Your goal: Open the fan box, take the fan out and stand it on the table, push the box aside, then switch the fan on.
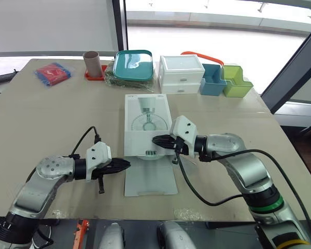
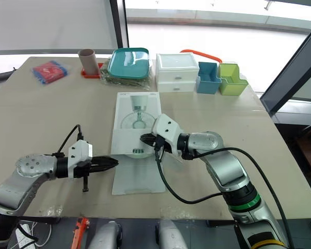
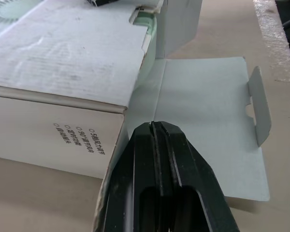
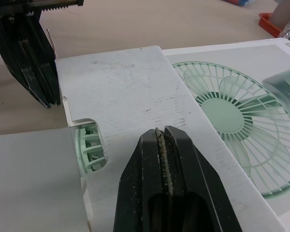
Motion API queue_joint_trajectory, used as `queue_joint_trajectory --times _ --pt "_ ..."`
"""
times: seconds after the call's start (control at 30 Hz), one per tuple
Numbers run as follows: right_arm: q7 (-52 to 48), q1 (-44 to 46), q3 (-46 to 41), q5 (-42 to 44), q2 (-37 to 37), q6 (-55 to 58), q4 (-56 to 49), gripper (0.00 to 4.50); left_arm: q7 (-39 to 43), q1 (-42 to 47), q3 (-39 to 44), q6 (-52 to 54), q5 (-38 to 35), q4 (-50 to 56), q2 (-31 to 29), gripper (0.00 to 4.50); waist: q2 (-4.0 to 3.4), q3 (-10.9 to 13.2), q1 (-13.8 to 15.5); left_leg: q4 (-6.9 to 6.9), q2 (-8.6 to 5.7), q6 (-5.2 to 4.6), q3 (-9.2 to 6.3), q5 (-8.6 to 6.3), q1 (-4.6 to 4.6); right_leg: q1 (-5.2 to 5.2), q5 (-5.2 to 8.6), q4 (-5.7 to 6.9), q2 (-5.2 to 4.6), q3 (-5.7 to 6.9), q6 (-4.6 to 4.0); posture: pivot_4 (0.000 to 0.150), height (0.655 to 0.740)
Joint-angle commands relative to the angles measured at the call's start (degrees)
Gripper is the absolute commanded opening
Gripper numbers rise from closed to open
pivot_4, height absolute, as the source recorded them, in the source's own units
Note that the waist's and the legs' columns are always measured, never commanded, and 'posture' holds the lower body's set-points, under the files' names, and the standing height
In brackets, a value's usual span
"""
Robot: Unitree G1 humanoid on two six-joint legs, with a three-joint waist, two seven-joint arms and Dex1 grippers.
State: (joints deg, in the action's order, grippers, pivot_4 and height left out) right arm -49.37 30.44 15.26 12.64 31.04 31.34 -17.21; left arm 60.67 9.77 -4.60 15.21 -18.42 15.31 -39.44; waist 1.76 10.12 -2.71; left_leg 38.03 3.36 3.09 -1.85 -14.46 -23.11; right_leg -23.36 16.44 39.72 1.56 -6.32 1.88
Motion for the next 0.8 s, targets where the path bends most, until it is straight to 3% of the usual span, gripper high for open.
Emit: queue_joint_trajectory --times 0.03,0.57,0.8 --pt "-1.0 0.9 -0.4 0.1 1.0 0.2 -0.6 0.06 -1.0 1.9 1.4 -2.4 1.1 -1.7 -0.4 0.19 0.0 0.0 0.0 0.0 0.0 0.0 0.0 0.0 0.0 0.0 0.0 0.0 0.0 0.0 0.0 0.15 0.74" --pt "-0.9 0.5 -0.4 0.7 0.8 0.8 -1.6 0.06 1.1 2.8 4.4 -2.2 -1.4 -4.3 -2.4 0.19 0.0 0.0 0.0 -0.01 0.0 0.0 0.0 0.0 0.0 -0.01 0.0 0.0 0.0 0.0 -0.01 0.15 0.74" --pt "-0.5 0.1 -0.5 1.1 0.9 1.9 -2.5 0.06 3.8 -1.0 6.1 2.5 -7.9 3.7 -4.3 0.19 -0.01 0.0 0.0 -0.03 0.02 0.0 0.01 0.0 0.0 -0.01 0.0 0.0 0.0 0.0 0.0 0.15 0.74"
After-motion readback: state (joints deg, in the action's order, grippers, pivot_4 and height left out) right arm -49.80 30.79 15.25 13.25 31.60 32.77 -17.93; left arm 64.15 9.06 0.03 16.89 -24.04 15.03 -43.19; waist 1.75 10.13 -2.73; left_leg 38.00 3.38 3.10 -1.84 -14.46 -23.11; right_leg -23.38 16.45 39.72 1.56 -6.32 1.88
